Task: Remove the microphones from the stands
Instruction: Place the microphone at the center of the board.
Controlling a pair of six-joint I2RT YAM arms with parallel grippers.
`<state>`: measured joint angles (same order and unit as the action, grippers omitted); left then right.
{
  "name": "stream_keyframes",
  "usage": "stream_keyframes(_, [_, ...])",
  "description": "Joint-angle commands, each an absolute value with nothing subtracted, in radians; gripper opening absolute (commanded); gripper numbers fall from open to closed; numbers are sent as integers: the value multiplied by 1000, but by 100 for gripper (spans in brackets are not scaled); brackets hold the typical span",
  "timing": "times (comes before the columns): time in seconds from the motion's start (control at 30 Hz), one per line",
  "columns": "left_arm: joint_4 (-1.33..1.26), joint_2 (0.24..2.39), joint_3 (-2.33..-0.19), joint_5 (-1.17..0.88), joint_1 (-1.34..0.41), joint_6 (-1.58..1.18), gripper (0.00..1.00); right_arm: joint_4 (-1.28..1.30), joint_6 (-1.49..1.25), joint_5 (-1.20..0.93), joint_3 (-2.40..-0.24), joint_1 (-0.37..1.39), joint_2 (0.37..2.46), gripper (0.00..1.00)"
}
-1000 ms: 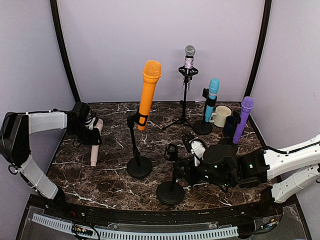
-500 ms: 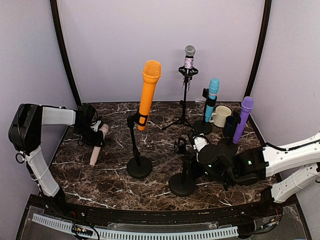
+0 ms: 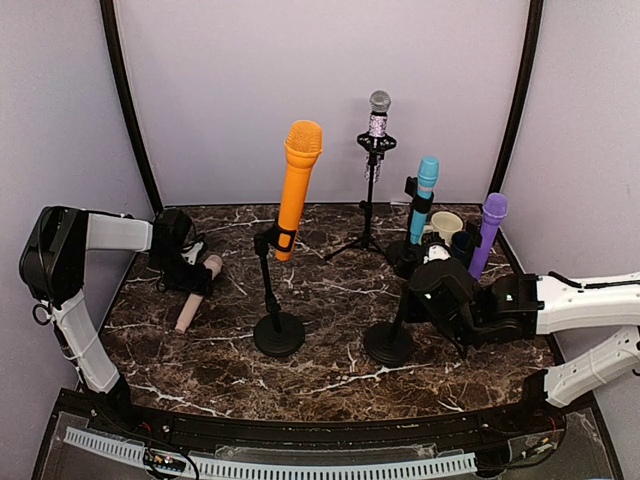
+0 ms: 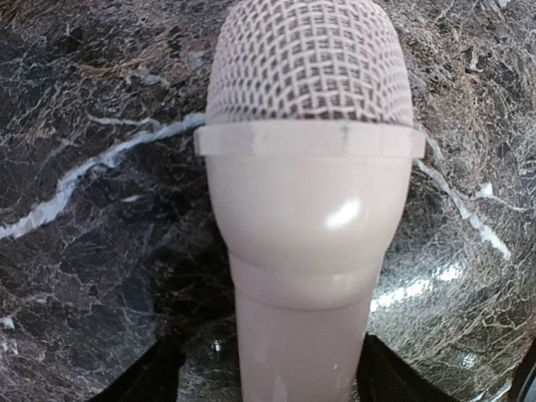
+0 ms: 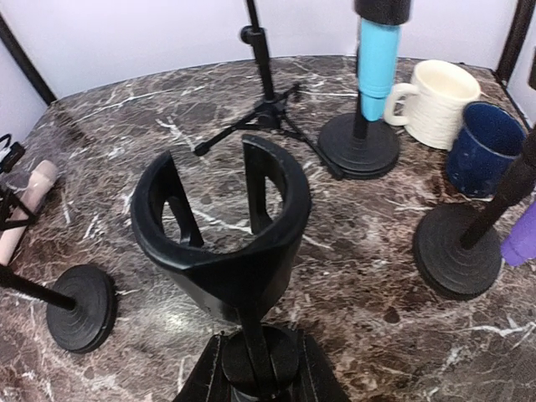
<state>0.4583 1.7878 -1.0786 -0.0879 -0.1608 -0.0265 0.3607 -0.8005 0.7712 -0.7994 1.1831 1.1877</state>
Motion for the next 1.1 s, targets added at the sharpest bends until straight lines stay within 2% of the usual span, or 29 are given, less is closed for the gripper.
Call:
stream_keyframes(0.0, [452,1751,-1074,-82,-155,-21,81,644,-873,828,-737,1117,1199,0])
stream_keyframes(0.1, [431,1712,-1061,-53,-155,-23,95,689,-911,853,-718,1078,1204,0])
stream_keyframes(0.17, [413,1670,-1048,-32,-155,-26,98,704,-928,856,-704,1054,1196,0])
stream_keyframes(0.5, [231,1360,-931,-41,-155,-16,99,741,-992,894,-684,945,1182,0])
stream_keyframes(0.63, [158,1238,-886,-126,-156,-6,99,783,-1033,926,-703,936,1203,0])
stream_keyframes(0.77, [90,1136,-844,-273,-169,16,99,695,-978,865,-694,936,1202,0])
stream_keyframes(1.07, [-49,958,-757,-610,-313,52,99,555,-880,716,-667,936,1128,36])
